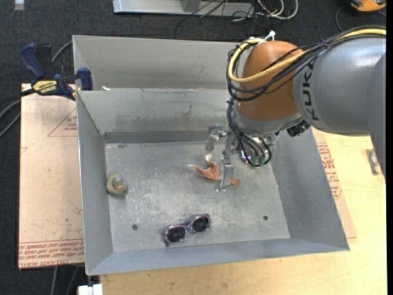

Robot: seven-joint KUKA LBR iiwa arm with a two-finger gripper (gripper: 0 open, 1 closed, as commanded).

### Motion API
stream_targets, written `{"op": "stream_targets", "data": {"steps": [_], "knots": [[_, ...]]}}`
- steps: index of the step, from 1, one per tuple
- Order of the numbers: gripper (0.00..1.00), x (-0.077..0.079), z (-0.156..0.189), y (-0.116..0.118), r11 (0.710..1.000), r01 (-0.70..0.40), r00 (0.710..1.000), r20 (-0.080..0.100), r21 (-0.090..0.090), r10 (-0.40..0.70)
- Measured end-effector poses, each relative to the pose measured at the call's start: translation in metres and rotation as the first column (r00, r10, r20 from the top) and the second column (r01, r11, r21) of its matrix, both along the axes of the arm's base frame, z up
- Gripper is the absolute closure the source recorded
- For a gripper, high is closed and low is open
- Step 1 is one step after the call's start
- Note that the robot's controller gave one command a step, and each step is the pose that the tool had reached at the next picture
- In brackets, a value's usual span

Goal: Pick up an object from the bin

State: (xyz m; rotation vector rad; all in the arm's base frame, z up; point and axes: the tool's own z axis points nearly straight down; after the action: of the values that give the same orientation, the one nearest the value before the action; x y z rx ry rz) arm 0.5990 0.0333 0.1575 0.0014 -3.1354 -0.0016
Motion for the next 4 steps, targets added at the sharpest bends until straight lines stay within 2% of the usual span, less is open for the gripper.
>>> {"op": "stream_targets", "data": {"steps": [1, 2, 3, 4], "knots": [[0.00, 0.002, 0.005, 0.000, 1.000, 0.001, 1.000, 0.008, 0.000, -0.001], [0.00, 0.018, -0.051, -0.025, 0.989, -0.148, 0.989, 0.005, 0.001, 0.148], [0.00, 0.009, -0.044, -0.010, 0.987, 0.162, 0.987, 0.008, 0.001, -0.162], [0.00, 0.040, -0.089, -0.036, 0.995, -0.095, 0.995, 0.009, 0.001, 0.095]]}}
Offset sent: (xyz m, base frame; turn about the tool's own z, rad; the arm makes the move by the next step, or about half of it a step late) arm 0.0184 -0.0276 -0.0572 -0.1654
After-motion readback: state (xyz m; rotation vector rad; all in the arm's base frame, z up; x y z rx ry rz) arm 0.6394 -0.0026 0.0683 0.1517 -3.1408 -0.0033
